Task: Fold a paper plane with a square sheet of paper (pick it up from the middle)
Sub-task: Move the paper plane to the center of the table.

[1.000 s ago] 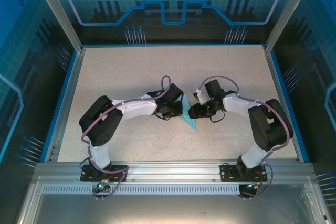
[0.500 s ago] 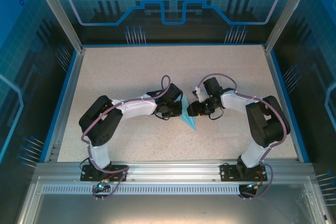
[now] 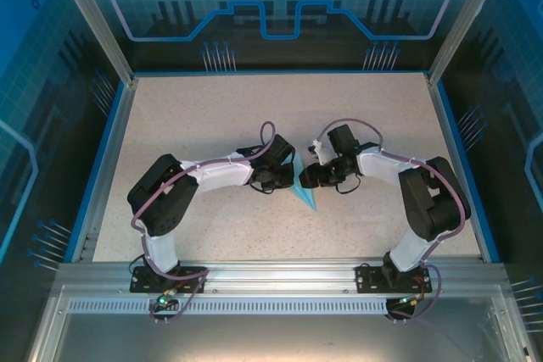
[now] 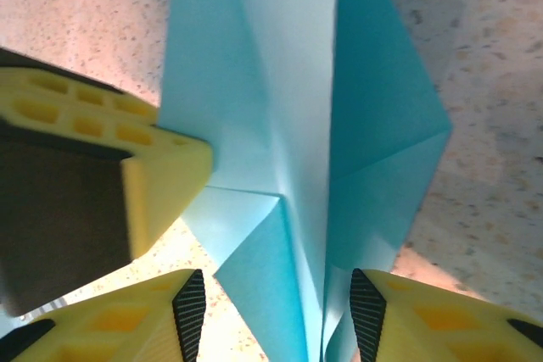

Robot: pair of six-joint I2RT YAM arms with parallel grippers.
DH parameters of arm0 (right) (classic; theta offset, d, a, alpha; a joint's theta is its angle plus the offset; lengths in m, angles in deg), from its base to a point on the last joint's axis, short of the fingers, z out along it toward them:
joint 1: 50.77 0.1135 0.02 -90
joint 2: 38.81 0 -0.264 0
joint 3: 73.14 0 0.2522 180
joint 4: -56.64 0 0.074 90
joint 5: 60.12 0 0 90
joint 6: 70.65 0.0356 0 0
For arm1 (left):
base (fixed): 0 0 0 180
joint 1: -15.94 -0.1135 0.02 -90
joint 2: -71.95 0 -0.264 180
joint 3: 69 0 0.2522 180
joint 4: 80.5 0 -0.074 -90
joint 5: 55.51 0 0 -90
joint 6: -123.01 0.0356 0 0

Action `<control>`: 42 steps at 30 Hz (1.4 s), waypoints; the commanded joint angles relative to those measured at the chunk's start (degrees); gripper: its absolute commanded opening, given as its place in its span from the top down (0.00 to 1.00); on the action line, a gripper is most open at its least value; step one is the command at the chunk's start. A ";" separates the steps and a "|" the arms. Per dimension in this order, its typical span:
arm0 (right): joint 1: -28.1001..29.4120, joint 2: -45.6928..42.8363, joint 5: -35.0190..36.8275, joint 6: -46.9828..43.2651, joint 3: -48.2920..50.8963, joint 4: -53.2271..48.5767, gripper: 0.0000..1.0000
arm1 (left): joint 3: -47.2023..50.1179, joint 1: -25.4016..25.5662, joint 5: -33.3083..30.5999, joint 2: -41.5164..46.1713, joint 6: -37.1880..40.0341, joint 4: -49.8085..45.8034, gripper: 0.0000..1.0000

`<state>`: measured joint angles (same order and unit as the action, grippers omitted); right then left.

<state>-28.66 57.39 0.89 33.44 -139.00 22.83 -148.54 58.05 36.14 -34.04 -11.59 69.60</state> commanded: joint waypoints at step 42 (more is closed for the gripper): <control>14.98 -0.27 23.23 1.82 -2.56 -4.80 0.40 | 8.74 -4.68 10.37 2.33 1.97 10.66 0.87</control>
<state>-14.91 57.42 20.67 34.94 -140.15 19.33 -140.35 53.75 44.88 -33.74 -10.32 80.09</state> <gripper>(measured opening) 0.605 0.124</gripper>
